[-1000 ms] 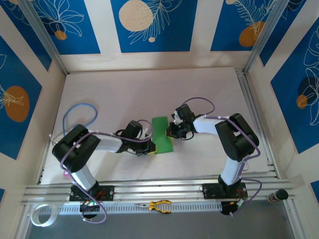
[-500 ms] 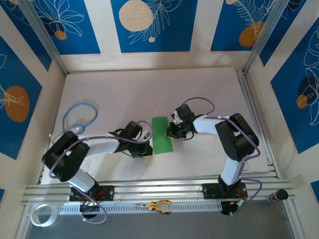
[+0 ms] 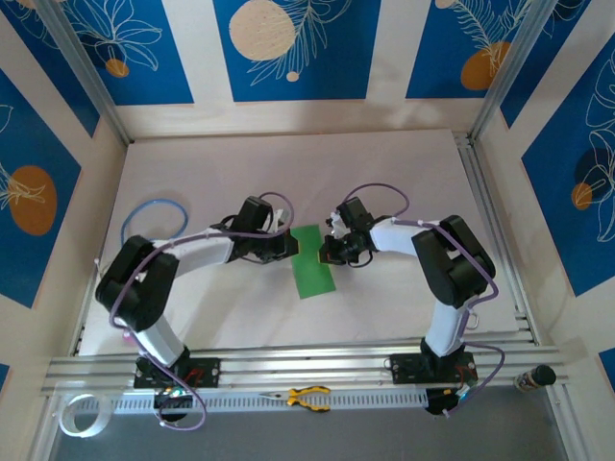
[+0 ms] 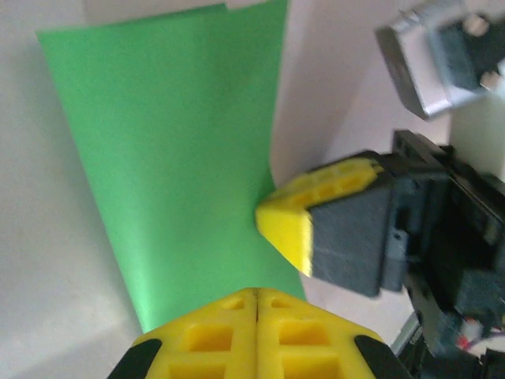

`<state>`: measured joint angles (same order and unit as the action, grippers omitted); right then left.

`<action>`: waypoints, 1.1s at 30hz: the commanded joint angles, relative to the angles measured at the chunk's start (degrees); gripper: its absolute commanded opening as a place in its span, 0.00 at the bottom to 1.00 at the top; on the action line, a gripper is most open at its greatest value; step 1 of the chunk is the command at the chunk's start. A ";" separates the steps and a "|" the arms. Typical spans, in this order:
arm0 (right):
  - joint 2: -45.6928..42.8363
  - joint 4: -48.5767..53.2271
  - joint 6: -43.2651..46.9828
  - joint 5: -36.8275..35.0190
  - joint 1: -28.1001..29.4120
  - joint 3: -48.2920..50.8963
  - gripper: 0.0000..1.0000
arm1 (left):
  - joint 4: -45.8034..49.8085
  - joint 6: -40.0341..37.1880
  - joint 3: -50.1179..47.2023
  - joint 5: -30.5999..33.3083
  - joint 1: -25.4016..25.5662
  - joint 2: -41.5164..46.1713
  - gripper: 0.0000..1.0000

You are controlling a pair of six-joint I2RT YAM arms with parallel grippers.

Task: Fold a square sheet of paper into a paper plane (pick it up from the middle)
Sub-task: First fold the square sheet of paper in half at the center of the table.

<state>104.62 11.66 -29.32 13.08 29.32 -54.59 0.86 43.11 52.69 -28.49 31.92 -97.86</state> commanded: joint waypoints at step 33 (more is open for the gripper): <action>6.41 8.11 1.60 -7.31 -0.41 1.94 0.00 | -2.60 -3.63 3.11 -4.41 -2.21 -9.04 0.03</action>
<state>105.60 12.88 -28.12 14.50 28.80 -55.57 -3.18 39.97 53.47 -31.73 30.72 -107.46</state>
